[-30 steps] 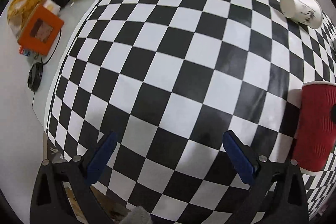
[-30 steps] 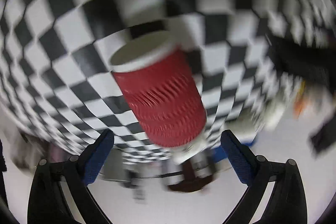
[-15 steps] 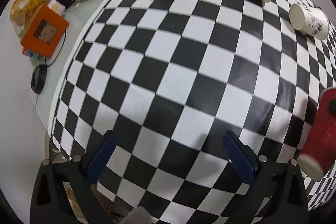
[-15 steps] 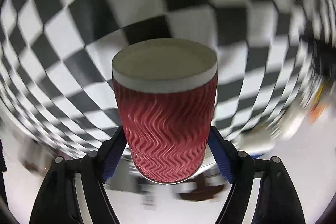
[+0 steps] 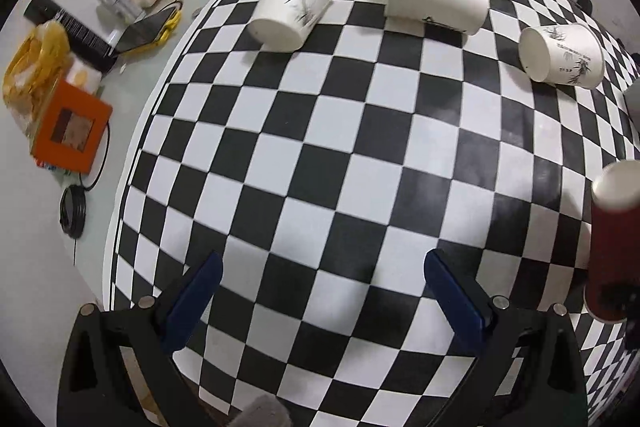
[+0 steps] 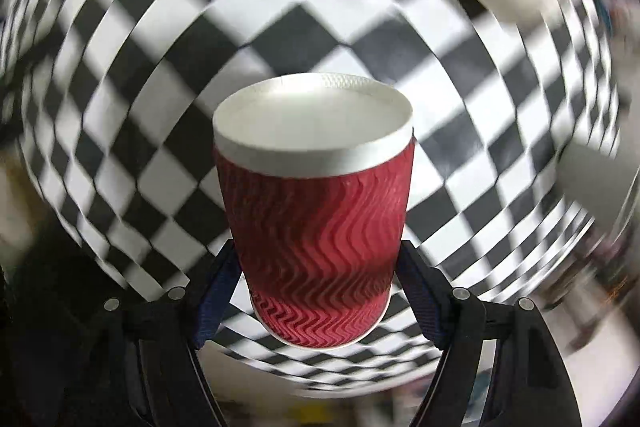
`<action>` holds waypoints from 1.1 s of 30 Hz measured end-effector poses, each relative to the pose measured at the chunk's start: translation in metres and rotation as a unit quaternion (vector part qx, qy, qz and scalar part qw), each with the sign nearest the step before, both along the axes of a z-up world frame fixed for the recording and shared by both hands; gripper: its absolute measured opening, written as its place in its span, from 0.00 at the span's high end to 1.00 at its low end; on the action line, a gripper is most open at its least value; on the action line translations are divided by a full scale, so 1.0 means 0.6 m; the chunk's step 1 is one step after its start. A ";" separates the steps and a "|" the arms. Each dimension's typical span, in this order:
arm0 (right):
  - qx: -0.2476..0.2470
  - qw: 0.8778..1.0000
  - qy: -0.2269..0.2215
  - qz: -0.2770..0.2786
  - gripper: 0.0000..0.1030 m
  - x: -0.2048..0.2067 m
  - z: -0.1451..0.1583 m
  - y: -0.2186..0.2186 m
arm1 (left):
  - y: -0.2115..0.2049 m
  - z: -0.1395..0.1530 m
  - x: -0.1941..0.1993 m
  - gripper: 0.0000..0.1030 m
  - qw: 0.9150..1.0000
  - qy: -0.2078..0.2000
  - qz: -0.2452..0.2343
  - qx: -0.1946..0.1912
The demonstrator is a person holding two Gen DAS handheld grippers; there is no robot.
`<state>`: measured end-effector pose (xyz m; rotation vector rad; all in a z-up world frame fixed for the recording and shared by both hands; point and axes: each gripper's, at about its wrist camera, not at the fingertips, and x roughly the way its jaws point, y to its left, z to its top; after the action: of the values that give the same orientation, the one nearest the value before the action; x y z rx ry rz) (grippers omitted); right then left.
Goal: Flip cup upside down
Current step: 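Rotate the red cup mouth-down with the right gripper and lower it onto the table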
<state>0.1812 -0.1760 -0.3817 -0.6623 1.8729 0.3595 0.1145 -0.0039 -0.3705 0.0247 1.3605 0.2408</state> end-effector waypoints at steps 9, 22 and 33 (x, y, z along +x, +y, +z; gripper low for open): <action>0.056 0.977 0.086 -0.189 0.22 0.017 -0.025 -0.071 | -0.052 0.003 0.013 0.00 0.999 0.009 -0.035 -0.011; 0.091 0.960 0.081 -0.253 0.13 0.057 -0.030 -0.112 | -0.076 -0.009 0.017 0.00 0.998 0.026 -0.056 -0.018; 0.226 0.887 -0.204 -0.348 0.25 0.040 0.090 -0.150 | -0.053 -0.015 0.030 0.00 0.998 0.026 -0.036 -0.045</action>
<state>0.2050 -0.2658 -0.3277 0.2561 1.4232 0.1514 0.1328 -0.0356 -0.3795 0.0052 1.4185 0.1180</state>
